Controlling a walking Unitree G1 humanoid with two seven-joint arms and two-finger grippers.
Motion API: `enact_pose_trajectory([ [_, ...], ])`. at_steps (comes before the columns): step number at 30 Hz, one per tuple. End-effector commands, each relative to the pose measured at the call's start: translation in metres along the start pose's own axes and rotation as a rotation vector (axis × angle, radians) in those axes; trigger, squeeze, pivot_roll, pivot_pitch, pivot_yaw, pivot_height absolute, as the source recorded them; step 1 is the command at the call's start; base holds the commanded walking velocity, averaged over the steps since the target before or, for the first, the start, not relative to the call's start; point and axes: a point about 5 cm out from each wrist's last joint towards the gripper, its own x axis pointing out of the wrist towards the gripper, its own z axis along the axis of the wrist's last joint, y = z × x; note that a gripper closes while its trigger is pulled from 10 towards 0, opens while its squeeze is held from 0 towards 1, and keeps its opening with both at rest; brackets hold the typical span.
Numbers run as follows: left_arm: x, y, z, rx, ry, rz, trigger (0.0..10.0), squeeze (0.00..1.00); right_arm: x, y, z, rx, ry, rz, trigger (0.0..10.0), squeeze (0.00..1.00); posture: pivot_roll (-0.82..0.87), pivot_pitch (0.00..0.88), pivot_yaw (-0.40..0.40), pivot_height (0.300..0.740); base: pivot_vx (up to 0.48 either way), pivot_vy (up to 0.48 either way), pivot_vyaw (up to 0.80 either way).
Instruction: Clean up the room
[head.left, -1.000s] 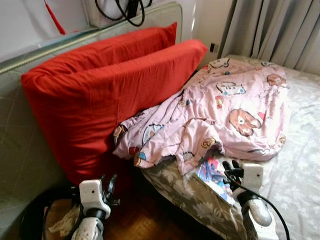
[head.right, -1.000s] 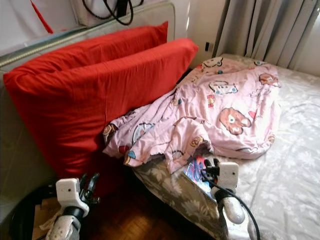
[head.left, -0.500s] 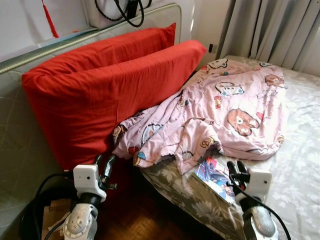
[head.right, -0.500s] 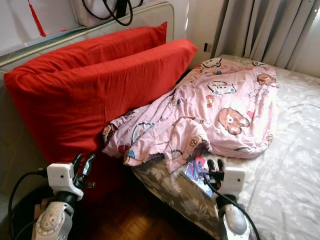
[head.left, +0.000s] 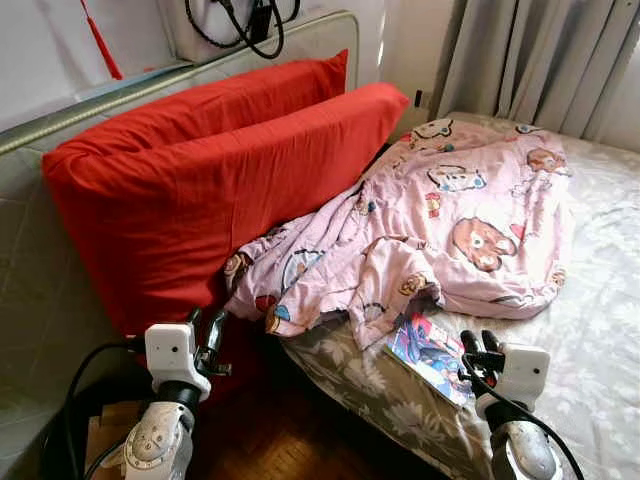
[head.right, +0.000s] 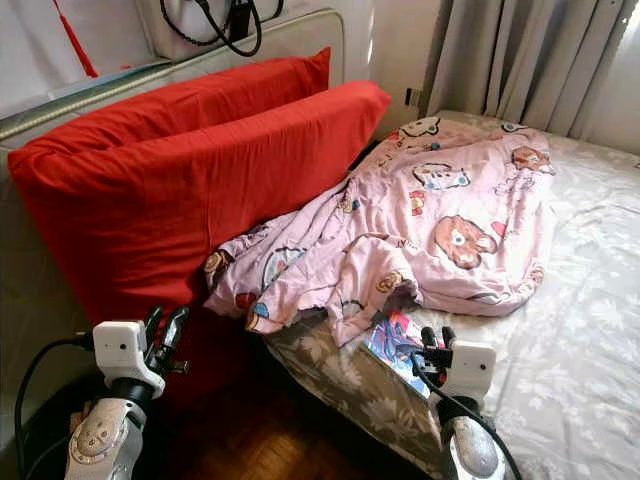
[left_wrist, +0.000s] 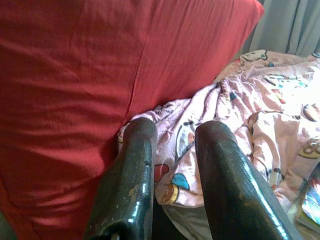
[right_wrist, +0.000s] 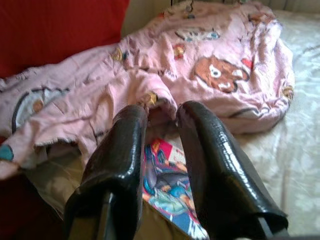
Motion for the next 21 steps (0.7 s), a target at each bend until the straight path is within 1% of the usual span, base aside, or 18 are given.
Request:
enact_pose_trajectory([
  [1, 0.0026, -0.0014, 0.0056, -0.011, -0.019, 0.000, 10.0, 0.00, 0.0038, 0.0016, 0.0063, -0.011, -0.015, 0.005, 10.0, 0.00, -0.03, 0.000, 0.044, 0.725, 0.000, 0.000, 0.00],
  [2, 0.0023, -0.0015, 0.0052, -0.012, -0.017, 0.000, 10.0, 0.00, 0.0043, 0.0020, 0.0062, -0.012, -0.015, 0.007, 10.0, 0.00, -0.03, 0.000, 0.044, 0.720, 0.000, 0.000, 0.00],
  [3, 0.0011, -0.0014, 0.0036, -0.017, -0.012, 0.000, 10.0, 0.00, 0.0055, 0.0037, 0.0059, -0.016, -0.013, 0.012, 10.0, 0.00, -0.03, 0.000, 0.043, 0.705, 0.000, 0.000, 0.00],
  [4, 0.0011, -0.0014, 0.0036, -0.017, -0.012, 0.000, 10.0, 0.00, 0.0055, 0.0037, 0.0059, -0.016, -0.013, 0.012, 10.0, 0.00, -0.03, 0.000, 0.043, 0.705, 0.000, 0.000, 0.00],
  [7, 0.0023, -0.0012, 0.0042, -0.018, -0.011, -0.001, 10.0, 0.00, 0.0067, 0.0051, 0.0074, -0.012, -0.024, 0.022, 10.0, 0.00, -0.02, 0.000, 0.043, 0.685, 0.000, 0.000, 0.00],
  [9, 0.0035, -0.0018, 0.0051, -0.017, -0.011, -0.005, 10.0, 0.00, 0.0073, 0.0058, 0.0093, -0.007, -0.036, 0.025, 10.0, 0.00, -0.02, 0.000, 0.041, 0.685, 0.000, 0.000, 0.00],
  [12, 0.0054, -0.0023, 0.0064, -0.016, -0.011, -0.010, 10.0, 0.00, 0.0087, 0.0060, 0.0092, -0.014, -0.024, 0.019, 10.0, 0.00, -0.02, 0.000, 0.036, 0.685, 0.000, 0.000, 0.00],
  [21, 0.0044, -0.0025, 0.0060, -0.014, -0.006, -0.008, 10.0, 0.00, 0.0095, 0.0103, 0.0087, -0.011, -0.021, 0.022, 10.0, 0.00, -0.01, 0.000, 0.033, 0.685, 0.000, 0.000, 0.00],
])
